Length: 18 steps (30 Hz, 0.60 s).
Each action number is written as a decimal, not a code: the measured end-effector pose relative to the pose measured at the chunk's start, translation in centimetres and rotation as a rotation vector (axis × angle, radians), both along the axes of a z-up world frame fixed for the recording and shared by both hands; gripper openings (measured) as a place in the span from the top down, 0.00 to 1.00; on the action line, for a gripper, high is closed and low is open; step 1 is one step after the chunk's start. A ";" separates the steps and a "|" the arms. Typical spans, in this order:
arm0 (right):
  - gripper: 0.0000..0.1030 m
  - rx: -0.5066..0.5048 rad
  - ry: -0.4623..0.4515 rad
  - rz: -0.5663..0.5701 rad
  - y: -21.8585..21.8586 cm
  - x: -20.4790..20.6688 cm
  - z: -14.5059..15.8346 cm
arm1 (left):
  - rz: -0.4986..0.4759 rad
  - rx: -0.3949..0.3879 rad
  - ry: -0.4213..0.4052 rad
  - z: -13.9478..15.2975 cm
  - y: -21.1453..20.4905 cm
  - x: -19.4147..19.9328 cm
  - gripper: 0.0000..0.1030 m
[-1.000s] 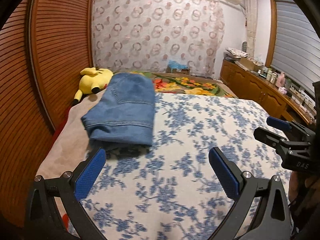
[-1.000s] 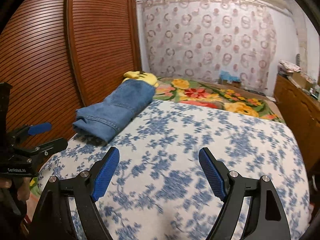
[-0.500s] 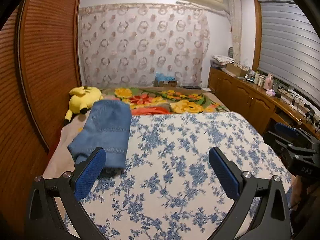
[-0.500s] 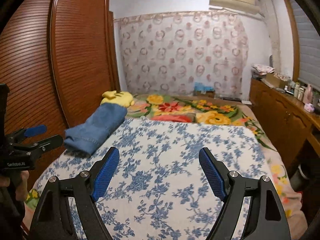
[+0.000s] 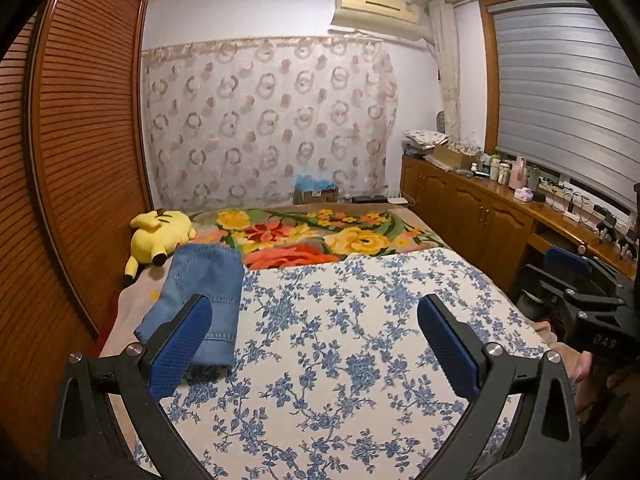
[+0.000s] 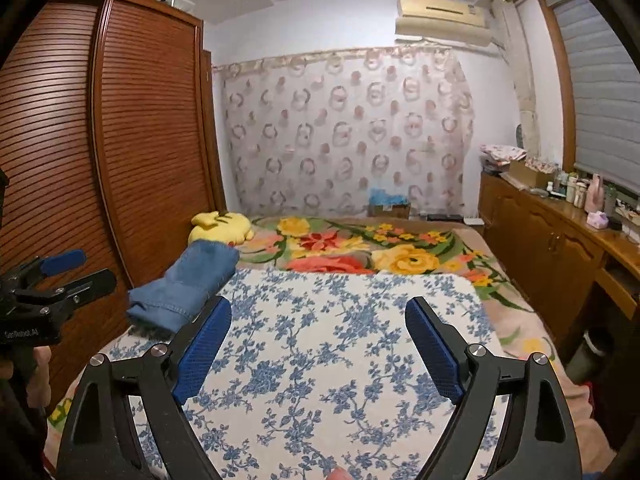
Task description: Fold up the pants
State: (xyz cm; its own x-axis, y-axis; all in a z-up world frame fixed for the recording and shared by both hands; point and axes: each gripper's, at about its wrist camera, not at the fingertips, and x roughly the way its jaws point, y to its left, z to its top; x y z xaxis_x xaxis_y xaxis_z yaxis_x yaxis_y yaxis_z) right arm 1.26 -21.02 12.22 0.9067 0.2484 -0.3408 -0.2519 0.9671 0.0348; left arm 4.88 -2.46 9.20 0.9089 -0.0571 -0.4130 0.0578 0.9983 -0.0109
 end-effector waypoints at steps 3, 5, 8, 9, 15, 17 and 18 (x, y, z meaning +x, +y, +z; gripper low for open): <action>0.12 0.002 -0.013 -0.007 0.1 -0.4 -0.1 | -0.001 0.004 -0.016 0.6 -0.3 -0.4 0.00; 0.12 -0.002 -0.023 -0.018 0.0 -0.7 -0.1 | 0.000 0.004 -0.024 0.9 -0.3 -0.7 0.00; 0.12 -0.001 -0.028 -0.029 0.0 -0.6 -0.3 | 0.000 0.001 -0.028 1.1 -0.4 -0.9 0.00; 0.12 -0.003 -0.026 -0.033 0.0 -0.2 -0.5 | 0.001 0.002 -0.029 1.1 -0.4 -1.0 0.00; 0.12 -0.014 -0.036 -0.051 -0.4 0.3 -0.7 | 0.010 -0.002 -0.029 1.2 -0.2 -1.1 0.00; 0.12 -0.015 -0.038 -0.051 -0.4 0.5 -0.7 | 0.011 -0.007 -0.029 1.3 -0.1 -1.1 0.00; 0.12 -0.014 -0.038 -0.052 -0.3 0.6 -0.7 | 0.014 -0.010 -0.028 1.3 -0.1 -1.1 0.00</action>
